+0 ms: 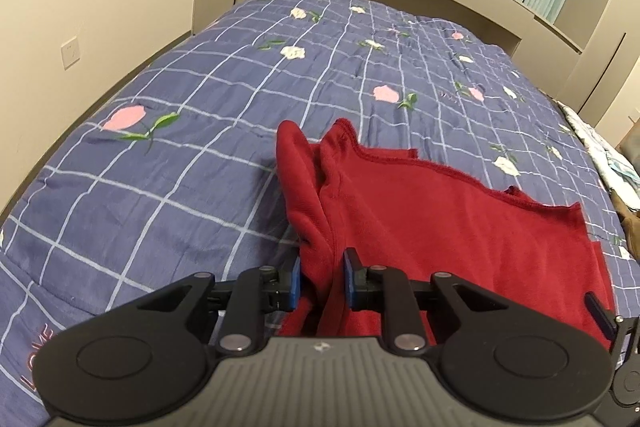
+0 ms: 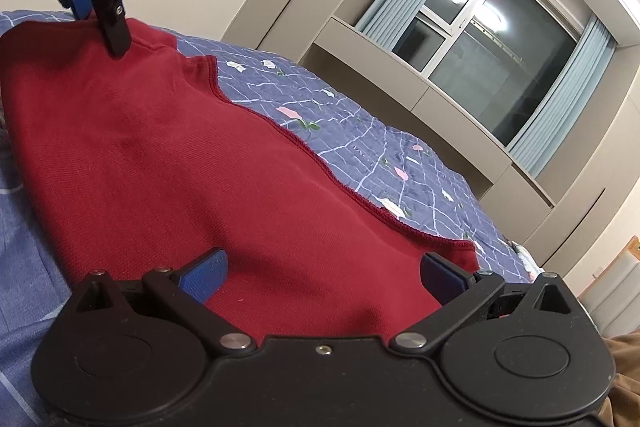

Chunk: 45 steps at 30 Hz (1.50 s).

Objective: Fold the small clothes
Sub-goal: 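Lift the sweater edge with the left gripper, fold it over, release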

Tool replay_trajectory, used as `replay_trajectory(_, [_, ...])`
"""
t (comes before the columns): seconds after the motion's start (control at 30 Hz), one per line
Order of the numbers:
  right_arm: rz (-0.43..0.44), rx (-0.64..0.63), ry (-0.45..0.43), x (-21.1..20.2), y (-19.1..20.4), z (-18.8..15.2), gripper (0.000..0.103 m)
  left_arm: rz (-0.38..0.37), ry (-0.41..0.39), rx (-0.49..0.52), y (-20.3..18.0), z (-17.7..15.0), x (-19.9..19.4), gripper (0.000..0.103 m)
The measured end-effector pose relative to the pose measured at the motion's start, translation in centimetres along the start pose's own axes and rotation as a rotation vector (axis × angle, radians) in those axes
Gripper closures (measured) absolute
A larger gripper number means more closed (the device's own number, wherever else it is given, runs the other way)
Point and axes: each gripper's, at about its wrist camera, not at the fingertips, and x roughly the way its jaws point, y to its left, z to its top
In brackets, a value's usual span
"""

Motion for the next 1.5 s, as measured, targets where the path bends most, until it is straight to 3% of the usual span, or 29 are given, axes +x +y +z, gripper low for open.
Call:
replay_trajectory(0.37, [0.092,0.126,0.037,0.3,-1.8,0.1,0.0,-0.071,-0.048,0.036,-4.2,2.0,-2.8,0.083])
replay_trajectory(0.5, [0.164,0.21,-0.013,-1.5,-3.9,-0.2,0.0,-0.103,-0.067,0.065,-6.7,2.9,-3.7,0.083])
replay_trajectory(0.7, [0.133,0.213,-0.044,-6.0,-7.5,-2.3,0.0,-0.156,-0.085,0.136,-11.4,3.4,-4.6,0.083])
replay_trajectory(0.9, [0.1,0.24,0.038,-9.4,-10.6,-6.7,0.0,-0.238,-0.077,0.2,-17.4,2.5,-4.2,0.084])
replay_trajectory(1.1, [0.09,0.313,0.12,-11.5,-11.4,-10.7,0.0,-0.316,-0.041,0.285,-24.2,0.1,-2.4,0.084])
replay_trajectory(1.23, [0.07,0.349,0.113,-12.6,-11.5,-11.6,0.0,-0.316,0.005,0.361,-27.8,-2.5,-0.5,0.084])
replay_trajectory(1.4, [0.081,0.342,0.13,-12.2,-11.3,-11.6,0.0,-0.302,0.079,0.425,-29.3,-5.7,1.5,0.082])
replay_trajectory(1.5, [0.108,0.389,0.135,-12.0,-12.1,-11.9,0.0,-0.32,0.155,0.397,-28.6,-6.6,2.7,0.078])
